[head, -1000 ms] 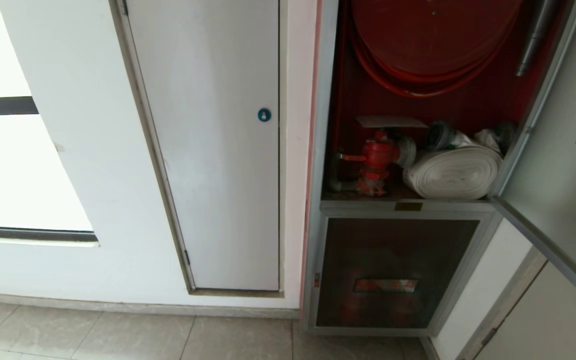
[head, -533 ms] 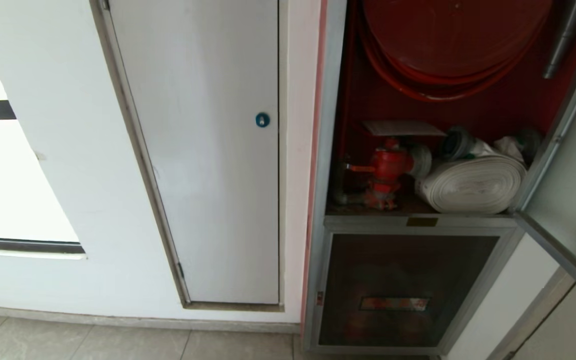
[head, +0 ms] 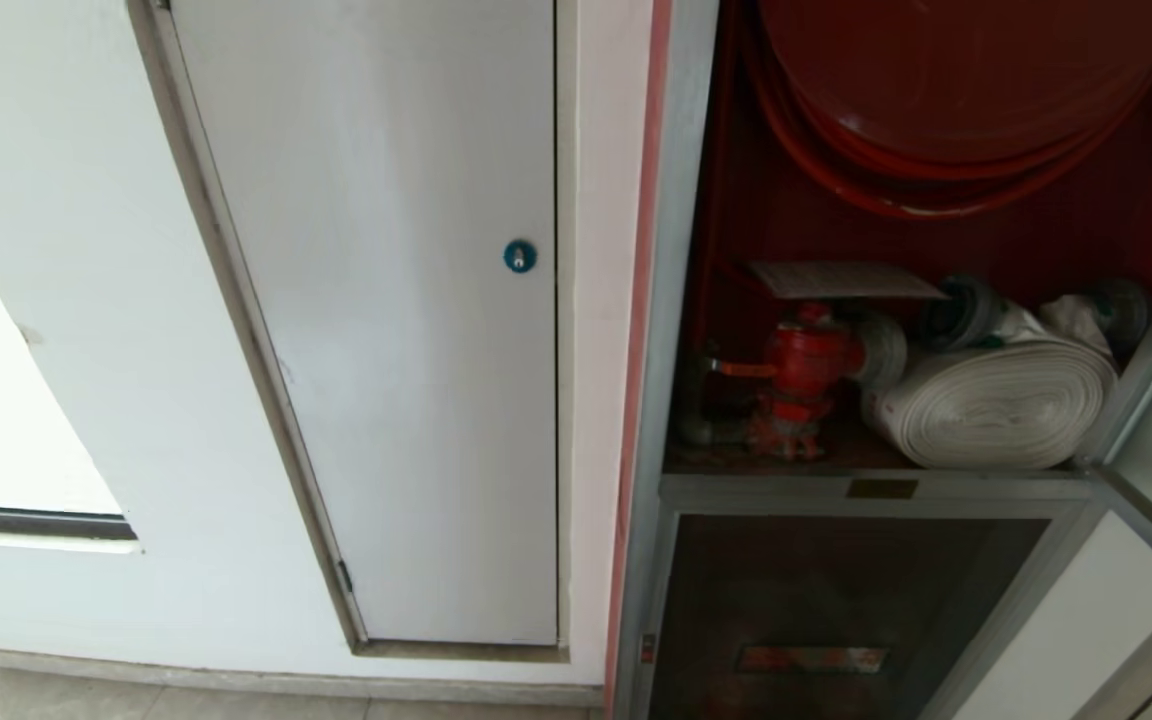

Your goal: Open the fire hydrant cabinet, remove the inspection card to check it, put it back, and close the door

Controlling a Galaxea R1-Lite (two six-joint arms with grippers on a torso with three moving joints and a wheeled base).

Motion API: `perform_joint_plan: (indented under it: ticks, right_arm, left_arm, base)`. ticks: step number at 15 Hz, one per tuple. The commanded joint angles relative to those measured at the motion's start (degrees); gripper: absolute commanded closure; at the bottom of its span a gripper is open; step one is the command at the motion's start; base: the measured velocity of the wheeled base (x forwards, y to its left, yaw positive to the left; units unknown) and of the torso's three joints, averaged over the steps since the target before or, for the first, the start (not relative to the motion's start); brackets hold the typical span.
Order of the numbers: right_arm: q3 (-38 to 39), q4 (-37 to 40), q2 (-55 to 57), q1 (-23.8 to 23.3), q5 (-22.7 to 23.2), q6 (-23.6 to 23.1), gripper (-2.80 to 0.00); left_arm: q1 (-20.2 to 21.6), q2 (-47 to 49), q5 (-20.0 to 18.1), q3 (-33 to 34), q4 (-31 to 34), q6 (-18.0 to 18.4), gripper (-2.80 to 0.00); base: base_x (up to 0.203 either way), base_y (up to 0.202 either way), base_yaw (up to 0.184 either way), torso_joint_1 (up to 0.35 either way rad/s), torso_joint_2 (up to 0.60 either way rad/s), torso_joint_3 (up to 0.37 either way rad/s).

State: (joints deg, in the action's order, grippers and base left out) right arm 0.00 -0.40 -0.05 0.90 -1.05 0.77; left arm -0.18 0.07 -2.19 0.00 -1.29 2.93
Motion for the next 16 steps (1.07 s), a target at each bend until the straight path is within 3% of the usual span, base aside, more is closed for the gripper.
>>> perform_joint_plan:
  ticks: [1, 16]
  right_arm:
    - [0.18, -0.04, 0.09, 0.06, -0.01, 0.11, 0.00]
    - [0.18, -0.04, 0.05, -0.02, -0.05, 0.18, 0.00]
  left_arm:
    - [0.01, 0.01, 0.00, 0.70, -0.03, -0.28, 0.00]
    - [0.01, 0.01, 0.88, 0.70, -0.03, -1.18, 0.00]
  base:
    - [0.195, 0.000, -0.002, 0.006, 0.00, -0.001]
    - [0.197, 0.000, 0.000, 0.003, 0.00, 0.004]
